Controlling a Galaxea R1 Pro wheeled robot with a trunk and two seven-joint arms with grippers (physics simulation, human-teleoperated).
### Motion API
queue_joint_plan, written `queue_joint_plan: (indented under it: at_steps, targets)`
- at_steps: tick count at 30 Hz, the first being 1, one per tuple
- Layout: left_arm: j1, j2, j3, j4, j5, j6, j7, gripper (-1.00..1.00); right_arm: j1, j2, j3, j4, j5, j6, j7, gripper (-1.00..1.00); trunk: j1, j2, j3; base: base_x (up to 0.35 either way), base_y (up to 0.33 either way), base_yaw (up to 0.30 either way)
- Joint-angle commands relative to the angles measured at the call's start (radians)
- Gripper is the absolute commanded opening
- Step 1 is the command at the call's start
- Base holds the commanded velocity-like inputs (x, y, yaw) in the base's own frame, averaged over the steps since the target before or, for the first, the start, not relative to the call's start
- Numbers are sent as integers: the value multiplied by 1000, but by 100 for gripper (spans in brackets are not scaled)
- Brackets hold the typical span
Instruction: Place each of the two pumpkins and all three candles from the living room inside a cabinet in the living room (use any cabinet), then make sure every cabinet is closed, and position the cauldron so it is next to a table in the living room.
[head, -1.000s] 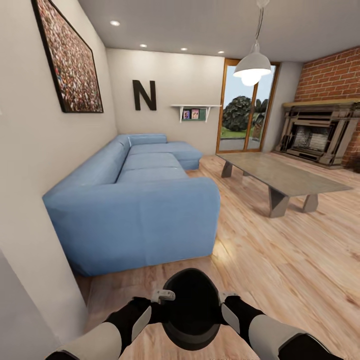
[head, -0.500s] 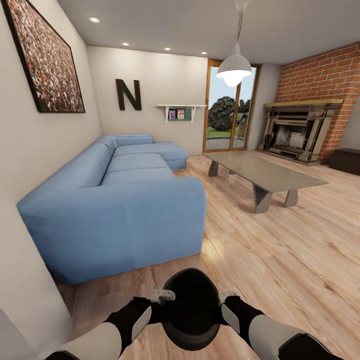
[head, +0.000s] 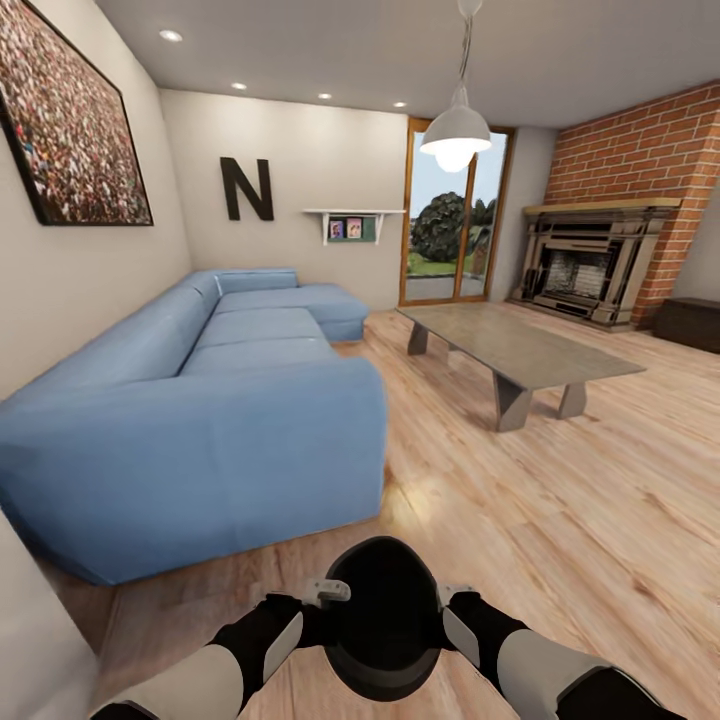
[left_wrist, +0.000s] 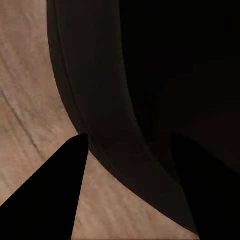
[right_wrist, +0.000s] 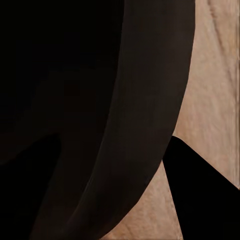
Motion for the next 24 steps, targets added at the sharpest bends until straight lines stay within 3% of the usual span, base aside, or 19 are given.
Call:
queue_joint_plan:
  at_steps: [1,13,24]
  targets:
    - [-1,0,-2,0,-4,4,2,-100,0,0,4,-6,-22,5,-5,-100,0,-1,-1,211,-274,0]
    - [-1,0,-2,0,-4,4,4,-100,0,0,4,-6,-22,5,-5,-100,0,-1,-1,218,-274,-11]
    - [-1,0,-2,0,-4,4,4,-100,0,0,3,-6,-22,5,-5,-100,0,-1,-1,220,-274,-172]
